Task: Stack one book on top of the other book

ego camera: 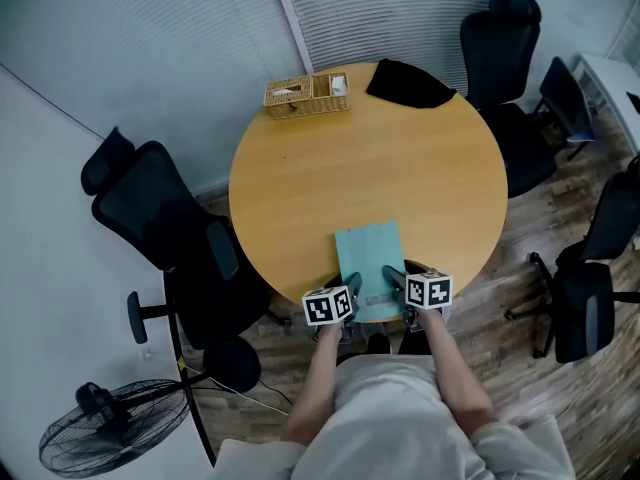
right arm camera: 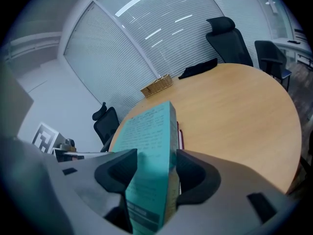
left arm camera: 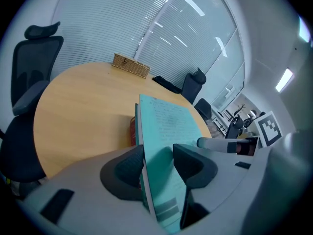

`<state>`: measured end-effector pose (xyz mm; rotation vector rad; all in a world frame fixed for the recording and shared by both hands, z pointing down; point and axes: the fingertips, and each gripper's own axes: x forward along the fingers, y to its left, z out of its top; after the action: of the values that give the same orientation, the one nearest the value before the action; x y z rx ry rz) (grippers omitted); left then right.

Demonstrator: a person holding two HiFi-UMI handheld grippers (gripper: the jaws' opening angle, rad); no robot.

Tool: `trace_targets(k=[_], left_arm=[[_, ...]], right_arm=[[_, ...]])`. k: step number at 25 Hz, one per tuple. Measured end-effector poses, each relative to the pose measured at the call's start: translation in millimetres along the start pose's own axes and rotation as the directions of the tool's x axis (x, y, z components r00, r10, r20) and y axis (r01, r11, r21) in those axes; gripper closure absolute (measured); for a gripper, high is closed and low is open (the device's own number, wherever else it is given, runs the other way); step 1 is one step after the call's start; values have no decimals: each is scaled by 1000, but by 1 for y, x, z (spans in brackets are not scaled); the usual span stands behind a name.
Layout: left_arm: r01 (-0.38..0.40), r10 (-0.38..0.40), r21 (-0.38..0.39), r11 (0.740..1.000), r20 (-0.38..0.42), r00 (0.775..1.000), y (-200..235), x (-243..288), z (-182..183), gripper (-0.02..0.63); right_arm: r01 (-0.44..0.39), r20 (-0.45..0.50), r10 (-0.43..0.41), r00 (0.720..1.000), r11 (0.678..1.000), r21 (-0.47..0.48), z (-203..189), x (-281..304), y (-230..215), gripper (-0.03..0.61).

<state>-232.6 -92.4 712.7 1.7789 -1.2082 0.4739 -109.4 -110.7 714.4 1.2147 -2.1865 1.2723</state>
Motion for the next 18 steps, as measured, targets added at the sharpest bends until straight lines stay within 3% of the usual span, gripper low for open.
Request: trace_targets(k=[10,18], left_arm=[[23,-23,33,999,-6,1000,9,8,-3,403],[36,-37,67,997,7,999,9,4,-1,402]], right_arm=[[18,-52,-22,998,996,-87,-8,13,-4,331],[20,-15,-21,1000,998,-64,-5,8,-8,330]])
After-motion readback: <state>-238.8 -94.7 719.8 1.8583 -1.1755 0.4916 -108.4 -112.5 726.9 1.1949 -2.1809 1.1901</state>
